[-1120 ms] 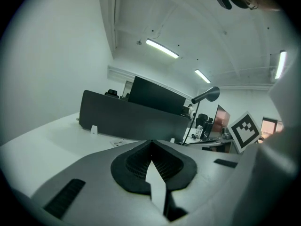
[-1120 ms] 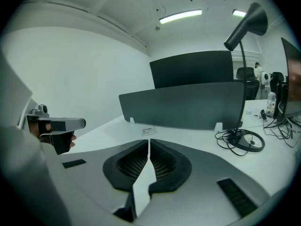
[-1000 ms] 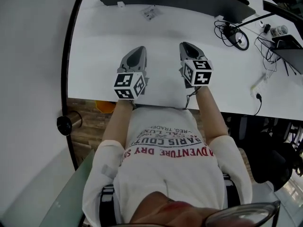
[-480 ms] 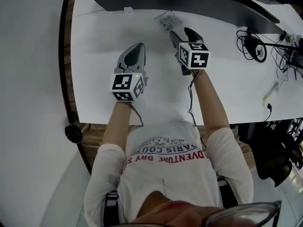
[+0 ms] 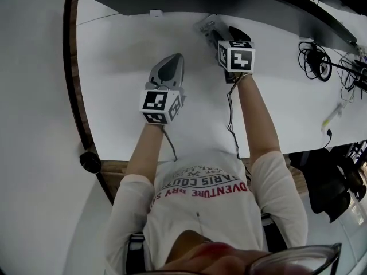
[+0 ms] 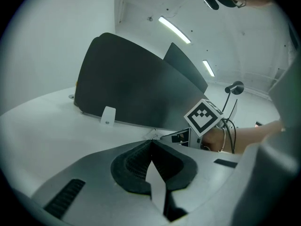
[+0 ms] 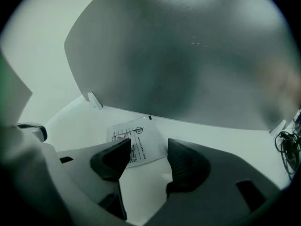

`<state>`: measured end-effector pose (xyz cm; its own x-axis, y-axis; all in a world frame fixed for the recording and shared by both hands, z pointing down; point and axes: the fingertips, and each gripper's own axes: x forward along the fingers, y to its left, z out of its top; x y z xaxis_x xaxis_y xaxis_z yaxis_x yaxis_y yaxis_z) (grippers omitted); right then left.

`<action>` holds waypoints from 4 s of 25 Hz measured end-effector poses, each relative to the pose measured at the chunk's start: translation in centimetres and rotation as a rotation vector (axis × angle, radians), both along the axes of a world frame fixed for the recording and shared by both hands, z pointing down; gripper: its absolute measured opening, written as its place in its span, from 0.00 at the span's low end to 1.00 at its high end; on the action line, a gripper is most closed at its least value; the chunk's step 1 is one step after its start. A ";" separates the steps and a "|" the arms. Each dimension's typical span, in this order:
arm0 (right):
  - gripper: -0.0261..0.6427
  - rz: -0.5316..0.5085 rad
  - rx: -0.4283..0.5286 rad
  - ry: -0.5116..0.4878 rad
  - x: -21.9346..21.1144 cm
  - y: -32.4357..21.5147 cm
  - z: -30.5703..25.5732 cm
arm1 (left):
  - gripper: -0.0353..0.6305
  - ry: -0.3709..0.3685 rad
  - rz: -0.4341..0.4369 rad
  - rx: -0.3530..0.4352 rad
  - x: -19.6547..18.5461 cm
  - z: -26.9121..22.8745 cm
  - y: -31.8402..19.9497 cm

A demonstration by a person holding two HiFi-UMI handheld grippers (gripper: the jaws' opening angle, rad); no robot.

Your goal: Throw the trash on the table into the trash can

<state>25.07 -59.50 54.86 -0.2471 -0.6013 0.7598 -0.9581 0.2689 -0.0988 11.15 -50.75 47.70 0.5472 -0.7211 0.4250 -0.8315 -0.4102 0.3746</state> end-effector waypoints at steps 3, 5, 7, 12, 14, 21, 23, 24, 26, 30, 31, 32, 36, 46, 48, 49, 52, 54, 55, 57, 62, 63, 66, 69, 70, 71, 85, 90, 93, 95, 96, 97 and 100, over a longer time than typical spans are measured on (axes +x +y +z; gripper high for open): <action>0.39 0.003 -0.005 0.004 -0.1 0.1 0.1 | 0.09 -0.013 0.008 -0.005 0.1 0.6 -0.2; 0.16 0.004 -0.005 0.006 -0.1 0.2 0.0 | 0.09 -0.013 0.009 -0.011 0.2 0.8 -0.3; 0.09 -0.021 0.015 0.039 -0.1 0.5 -0.1 | 0.09 -0.006 0.008 -0.020 0.4 0.8 -0.1; 0.08 -0.039 -0.004 -0.069 -0.9 3.1 -0.7 | 0.09 0.021 -0.018 -0.021 0.9 -0.4 1.3; 0.08 -0.055 0.016 -0.122 -1.2 4.9 -2.1 | 0.09 0.017 -0.038 -0.003 0.9 -1.3 2.6; 0.08 -0.224 0.121 -0.239 -3.4 14.2 -8.9 | 0.09 -0.038 -0.184 0.073 0.5 -5.5 12.0; 0.08 -0.283 0.139 -0.260 -4.1 17.2 -10.7 | 0.09 -0.046 -0.241 0.096 0.2 -6.6 15.5; 0.08 -0.318 0.147 -0.266 -4.5 18.6 -11.5 | 0.09 -0.046 -0.276 0.105 0.0 -7.2 17.3; 0.08 -0.395 0.155 -0.279 -5.7 22.0 -12.8 | 0.09 -0.050 -0.349 0.121 -0.6 -8.0 21.1; 0.08 -0.527 0.135 -0.327 -8.4 29.2 -14.2 | 0.09 -0.072 -0.496 0.142 -2.3 -9.4 29.0; 0.08 -0.561 0.127 -0.336 -9.2 31.1 -14.3 | 0.09 -0.074 -0.536 0.139 -2.9 -9.4 31.1; 0.08 -0.601 0.124 -0.343 -10.1 32.9 -14.4 | 0.09 -0.075 -0.577 0.132 -3.6 -9.3 33.1; 0.08 -0.817 0.105 -0.358 -15.7 39.8 -14.2 | 0.09 -0.103 -0.787 0.099 -7.7 -8.6 41.0; 0.08 -1.190 -0.021 -0.326 -32.4 56.6 -8.0 | 0.09 -0.126 -1.167 -0.011 -20.9 -3.7 59.5; 0.08 -1.233 -0.060 -0.281 -34.9 59.5 -5.1 | 0.09 -0.103 -1.230 -0.061 -22.6 -1.4 62.8; 0.08 -1.246 -0.078 -0.256 -36.0 60.7 -3.4 | 0.09 -0.091 -1.252 -0.084 -23.6 -0.1 64.2; 0.08 -1.260 -0.112 -0.198 -39.7 62.4 2.0 | 0.09 -0.070 -1.280 -0.127 -27.3 4.1 66.3; 0.08 -1.261 -0.123 -0.169 -42.2 62.7 6.2 | 0.09 -0.061 -1.285 -0.149 -29.9 7.4 66.7; 0.08 -1.260 -0.132 -0.155 -43.3 62.7 8.4 | 0.09 -0.051 -1.288 -0.160 -31.0 9.3 66.8; 0.08 -1.251 -0.156 -0.126 -44.8 62.7 13.2 | 0.09 -0.024 -1.294 -0.184 -32.5 13.4 66.9; 0.08 -1.254 -0.188 -0.060 -47.0 63.3 24.7 | 0.09 0.020 -1.292 -0.238 -34.9 24.0 67.7; 0.08 -1.261 -0.184 -0.047 -47.5 63.3 26.9 | 0.09 0.027 -1.295 -0.244 -35.3 26.0 67.8; 0.08 -1.266 -0.174 0.007 -47.9 63.2 33.3 | 0.09 0.055 -1.299 -0.261 -35.7 31.5 68.1; 0.08 -1.262 -0.187 0.059 -47.7 63.5 39.1 | 0.09 0.072 -1.300 -0.289 -35.5 36.3 68.8; 0.08 -1.260 -0.196 0.070 -47.4 63.7 40.7 | 0.09 0.080 -1.302 -0.300 -35.3 37.6 69.1; 0.08 -1.258 -0.205 0.083 -46.9 63.8 42.0 | 0.09 0.090 -1.304 -0.313 -34.9 38.8 69.4; 0.29 -1.253 -0.157 0.054 -45.3 64.5 34.9 | 0.09 0.118 -1.301 -0.294 -32.5 33.3 68.6; 0.12 -1.259 -0.104 -0.004 -45.5 64.2 22.9 | 0.09 0.096 -1.298 -0.254 -32.1 22.8 67.7; 0.10 -1.253 -0.080 -0.056 -44.1 64.1 14.5 | 0.09 0.075 -1.293 -0.227 -30.9 15.8 67.3; 0.10 -1.241 -0.042 -0.116 -43.5 63.7 8.7 | 0.09 0.060 -1.280 -0.176 -30.6 11.0 66.4; 0.10 -1.229 -0.011 -0.152 -43.5 63.2 5.8 | 0.09 0.055 -1.261 -0.137 -30.8 8.6 65.5; 0.10 -1.214 0.023 -0.187 -43.5 62.5 3.0 | 0.09 0.053 -1.234 -0.095 -30.8 6.2 64.4; 0.10 -1.165 0.112 -0.263 -41.7 59.9 -5.0 | 0.09 0.034 -1.137 -0.009 -29.3 -0.6 61.0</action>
